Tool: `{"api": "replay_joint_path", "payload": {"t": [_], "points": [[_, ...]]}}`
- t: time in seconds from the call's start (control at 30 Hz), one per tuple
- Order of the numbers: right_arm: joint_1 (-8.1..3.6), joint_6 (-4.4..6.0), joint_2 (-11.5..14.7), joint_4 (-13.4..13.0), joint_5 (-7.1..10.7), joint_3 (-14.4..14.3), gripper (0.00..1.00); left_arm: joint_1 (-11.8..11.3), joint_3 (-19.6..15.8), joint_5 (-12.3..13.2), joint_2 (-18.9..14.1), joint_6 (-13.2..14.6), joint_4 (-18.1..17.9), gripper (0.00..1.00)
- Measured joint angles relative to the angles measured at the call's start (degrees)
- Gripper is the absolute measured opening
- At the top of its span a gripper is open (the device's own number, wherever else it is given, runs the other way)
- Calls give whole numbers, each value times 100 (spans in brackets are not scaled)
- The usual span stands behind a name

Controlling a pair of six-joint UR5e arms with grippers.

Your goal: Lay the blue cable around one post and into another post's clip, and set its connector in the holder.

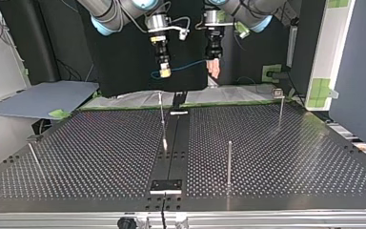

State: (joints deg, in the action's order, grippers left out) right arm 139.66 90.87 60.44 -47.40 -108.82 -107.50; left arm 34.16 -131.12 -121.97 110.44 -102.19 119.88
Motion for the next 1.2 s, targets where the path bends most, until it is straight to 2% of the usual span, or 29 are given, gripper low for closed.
{"api": "replay_joint_path", "payload": {"t": [0.13, 0.33, 0.43, 0.57, 0.7, 0.87, 1.07, 1.2], "points": [[-70, 82, 232, 231, -4, 40, 1, -10, 6, -7, -225, -105, 228, 100], [-181, 77, 588, 587, 60, 85, 1, -42, 28, 77, -559, -257, 560, 100], [-201, 33, 776, 774, 144, 172, 1, -64, 117, 106, -748, -304, 749, 100], [-207, -97, 1039, 1037, 357, 392, 1, -84, 312, 146, -1010, -396, 1012, 100], [-207, -182, 1270, 1270, 504, 616, 1, -96, 516, 281, -1232, -512, 1233, 100], [-212, -173, 1558, 1557, 646, 902, 1, -162, 756, 419, -1505, -749, 1509, 100], [-214, -163, 1853, 1852, 675, 1198, 1, -294, 862, 443, -1805, -1012, 1805, 100], [-215, -156, 2042, 2062, 676, 1363, 1, -396, 934, 443, -1992, -1070, 1993, 100]]}}
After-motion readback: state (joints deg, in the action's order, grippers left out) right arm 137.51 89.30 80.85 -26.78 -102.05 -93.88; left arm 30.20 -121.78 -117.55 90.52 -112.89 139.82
